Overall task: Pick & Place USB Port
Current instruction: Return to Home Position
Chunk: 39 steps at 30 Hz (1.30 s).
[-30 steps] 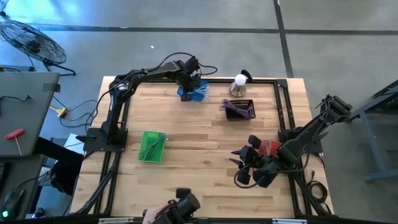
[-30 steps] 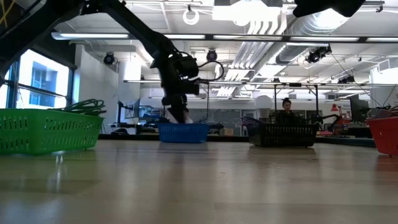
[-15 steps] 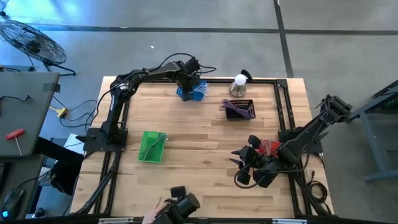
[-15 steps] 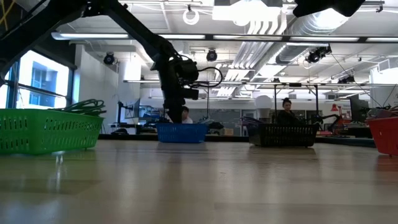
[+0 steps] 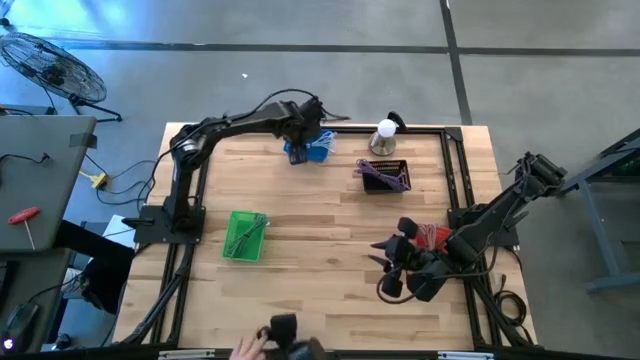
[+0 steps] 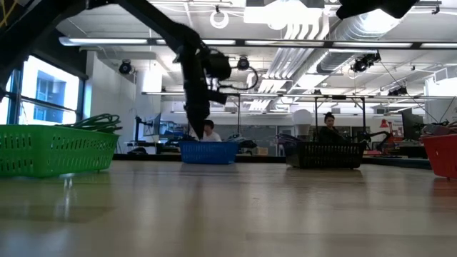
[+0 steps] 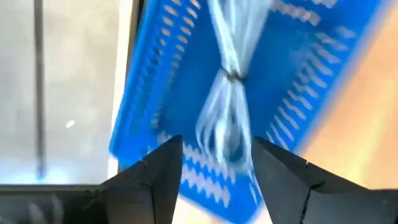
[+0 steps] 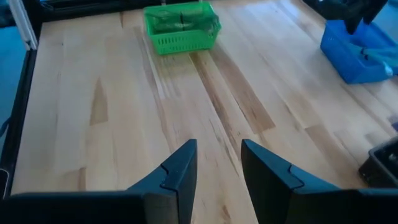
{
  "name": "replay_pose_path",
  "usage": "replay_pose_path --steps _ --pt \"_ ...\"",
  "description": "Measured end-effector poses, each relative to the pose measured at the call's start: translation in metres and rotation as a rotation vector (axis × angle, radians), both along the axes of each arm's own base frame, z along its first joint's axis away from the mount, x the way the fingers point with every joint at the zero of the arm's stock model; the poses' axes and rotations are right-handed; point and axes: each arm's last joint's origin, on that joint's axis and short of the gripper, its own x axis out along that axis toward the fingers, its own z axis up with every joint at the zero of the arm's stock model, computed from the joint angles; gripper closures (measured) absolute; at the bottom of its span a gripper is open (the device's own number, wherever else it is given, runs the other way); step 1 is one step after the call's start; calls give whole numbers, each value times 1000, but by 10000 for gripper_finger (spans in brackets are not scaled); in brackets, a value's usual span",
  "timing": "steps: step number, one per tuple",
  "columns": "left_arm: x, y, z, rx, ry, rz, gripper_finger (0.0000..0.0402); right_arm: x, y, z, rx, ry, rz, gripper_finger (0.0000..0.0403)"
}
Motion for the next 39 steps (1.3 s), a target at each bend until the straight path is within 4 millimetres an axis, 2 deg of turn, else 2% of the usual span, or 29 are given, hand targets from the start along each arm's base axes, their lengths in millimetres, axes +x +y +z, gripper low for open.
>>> replay_pose_path --steps 4,9,12,15,19,22,25,29,34,39 --pt "2 -38 29 42 36 -66 217 4 0 4 -64 -31 29 286" --pt "-1 -99 72 57 -20 -177 237 11 2 10 -107 -70 99 286" --pt "-7 -137 99 79 -80 -261 258 16 4 15 -123 -99 169 286" --pt "-19 -175 124 114 -129 -346 300 17 6 23 -128 -145 232 292" --pt "-39 -218 150 193 -177 -413 384 12 3 38 -128 -197 291 329" --pt "-58 -242 165 183 -224 -442 388 3 -2 52 -116 -238 313 380" --pt "-78 -261 177 187 -259 -444 396 -9 -8 66 -156 -275 356 393" --pt "-110 -274 194 214 -308 -424 399 -28 -18 86 -261 -327 397 400" --pt "-158 -279 218 181 -459 -381 400 -63 -36 113 -288 -416 444 402" --pt "-211 -276 239 174 -633 -298 401 -102 -60 125 -286 -432 428 402"
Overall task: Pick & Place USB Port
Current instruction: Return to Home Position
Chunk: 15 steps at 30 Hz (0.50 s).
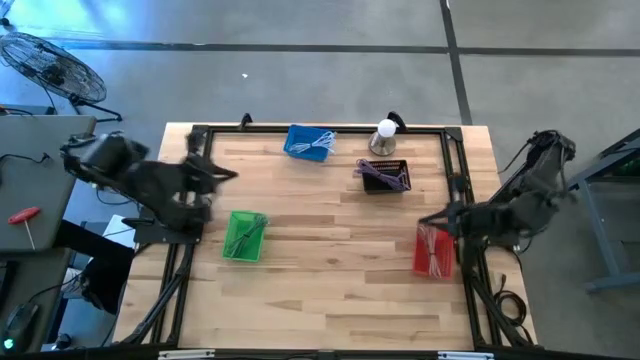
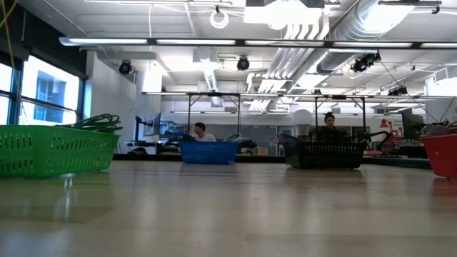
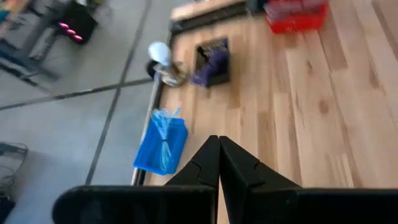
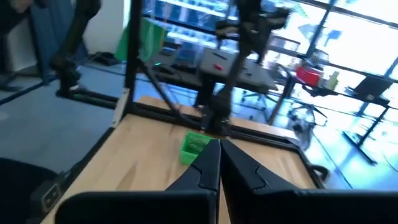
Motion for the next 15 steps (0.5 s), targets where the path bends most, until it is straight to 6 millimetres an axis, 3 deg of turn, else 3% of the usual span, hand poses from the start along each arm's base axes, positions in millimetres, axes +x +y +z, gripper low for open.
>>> replay_pose_path --steps 4,7,15 --pt "-32 4 2 -17 -92 57 401 -23 -18 3 4 -2 -30 402" --pt "-48 6 -11 -23 -125 72 401 -35 -30 0 -20 24 -22 402" --pt "-70 12 -80 -78 -160 103 401 -52 -47 -28 40 57 50 403"
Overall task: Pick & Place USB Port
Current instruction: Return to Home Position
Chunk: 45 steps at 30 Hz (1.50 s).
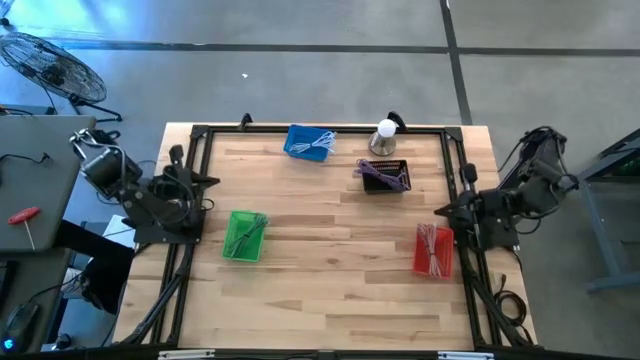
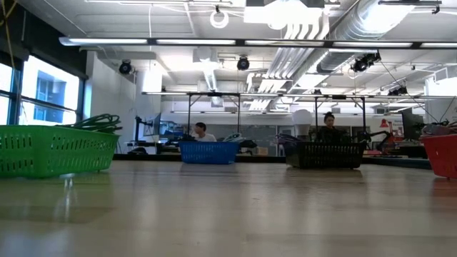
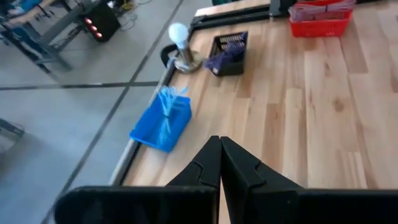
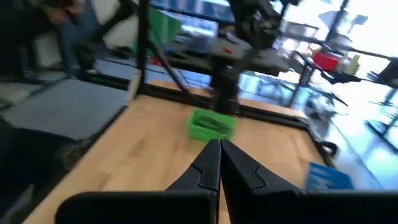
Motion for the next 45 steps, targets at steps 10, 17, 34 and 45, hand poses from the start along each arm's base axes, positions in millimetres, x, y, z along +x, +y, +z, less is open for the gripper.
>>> replay_pose_path --steps 10,17,34,45 --pt "-15 9 -58 -124 -129 -41 401 -17 -17 -55 176 -201 111 403" --pt "-18 11 -78 -141 -186 -124 401 -22 -22 -93 209 -231 133 403" --pt "-1 -10 -111 -143 -201 -348 401 -11 -7 -143 176 -205 187 403" --pt "2 -14 -146 -196 -268 -422 401 -4 1 -167 188 -203 206 403"
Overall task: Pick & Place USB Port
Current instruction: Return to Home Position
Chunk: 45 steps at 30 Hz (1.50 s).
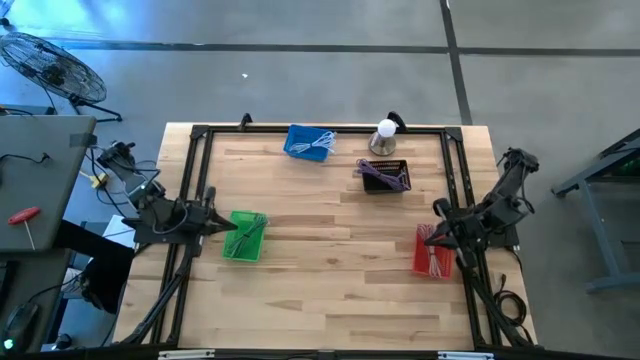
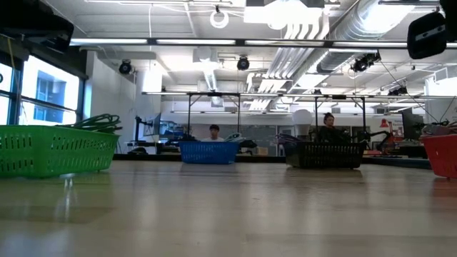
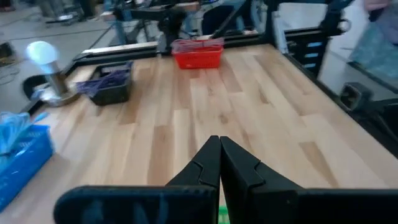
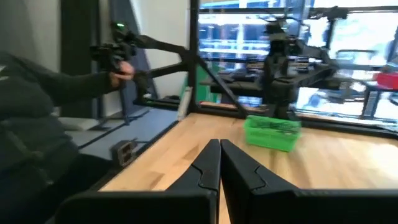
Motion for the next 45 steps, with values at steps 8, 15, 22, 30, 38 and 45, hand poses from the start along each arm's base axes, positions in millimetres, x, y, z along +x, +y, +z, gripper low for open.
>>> replay_pose_path --steps 8,15,22,30,38,45 --pt "0 -7 -19 -32 -85 -209 401 4 2 -7 25 6 89 403" --pt "-1 -8 -35 -52 -132 -295 401 6 0 -8 35 13 163 403" --pt "0 -9 -51 -61 -112 -278 401 11 -4 -15 44 28 98 403" --pt "3 -11 -57 -76 -139 -262 401 18 -8 -25 45 14 63 403" --pt "4 -9 -58 -42 -157 -192 401 23 -17 -26 37 22 -21 403" --pt "6 -9 -58 1 -216 -140 401 26 -24 -27 29 31 -49 403"
